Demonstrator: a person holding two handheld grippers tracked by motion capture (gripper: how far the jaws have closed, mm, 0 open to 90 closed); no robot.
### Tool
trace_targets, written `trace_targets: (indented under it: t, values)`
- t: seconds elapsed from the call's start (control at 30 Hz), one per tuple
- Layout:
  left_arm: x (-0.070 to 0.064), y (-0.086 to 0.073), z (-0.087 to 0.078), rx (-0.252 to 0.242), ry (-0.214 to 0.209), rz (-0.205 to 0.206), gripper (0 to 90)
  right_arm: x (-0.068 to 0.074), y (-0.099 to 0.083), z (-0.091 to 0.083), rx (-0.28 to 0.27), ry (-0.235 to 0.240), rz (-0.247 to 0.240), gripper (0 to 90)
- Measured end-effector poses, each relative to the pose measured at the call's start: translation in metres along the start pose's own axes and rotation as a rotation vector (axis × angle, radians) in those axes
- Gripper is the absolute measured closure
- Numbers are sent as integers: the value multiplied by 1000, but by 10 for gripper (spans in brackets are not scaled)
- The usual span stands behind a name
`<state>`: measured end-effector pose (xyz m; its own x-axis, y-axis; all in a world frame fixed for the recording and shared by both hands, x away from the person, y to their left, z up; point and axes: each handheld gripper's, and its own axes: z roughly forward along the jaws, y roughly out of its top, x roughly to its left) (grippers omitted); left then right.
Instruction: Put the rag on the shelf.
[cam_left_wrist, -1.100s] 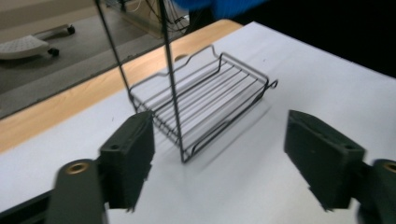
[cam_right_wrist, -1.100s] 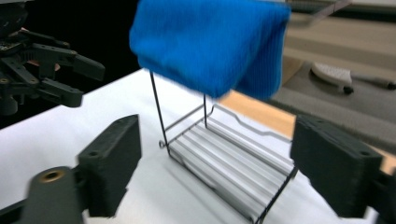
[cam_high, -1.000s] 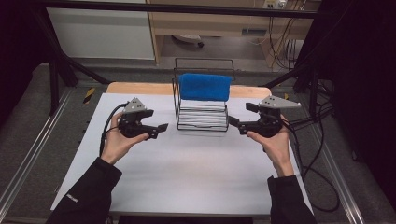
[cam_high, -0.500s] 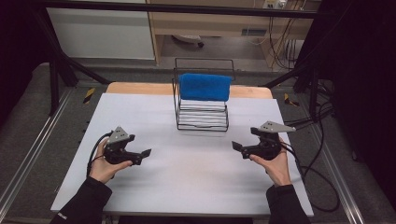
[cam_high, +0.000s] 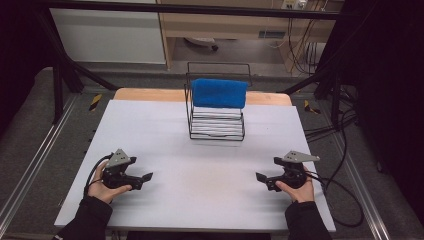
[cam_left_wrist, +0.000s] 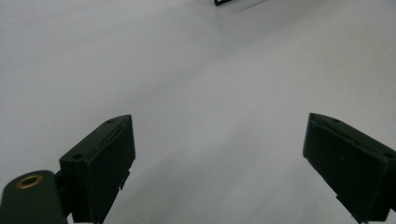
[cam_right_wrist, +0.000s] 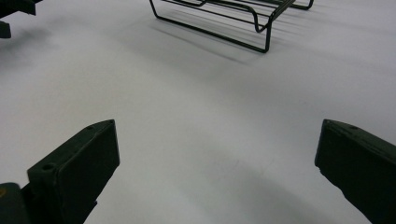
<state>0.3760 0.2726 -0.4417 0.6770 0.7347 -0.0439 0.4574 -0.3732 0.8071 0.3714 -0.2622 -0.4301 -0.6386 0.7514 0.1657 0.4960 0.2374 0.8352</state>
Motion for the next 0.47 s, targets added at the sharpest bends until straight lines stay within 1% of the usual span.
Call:
trace_targets:
  t: [0.2,0.37,0.47]
  values:
    - [0,-9,-3,1,14,-4,93,-4,-14,-5,15,4,23,7]
    - [2,-13,-4,6,19,-11,93,-4,-16,-6,19,8,25,7]
    - [2,-14,-4,5,21,-12,93,-4,-16,-6,26,3,19,7]
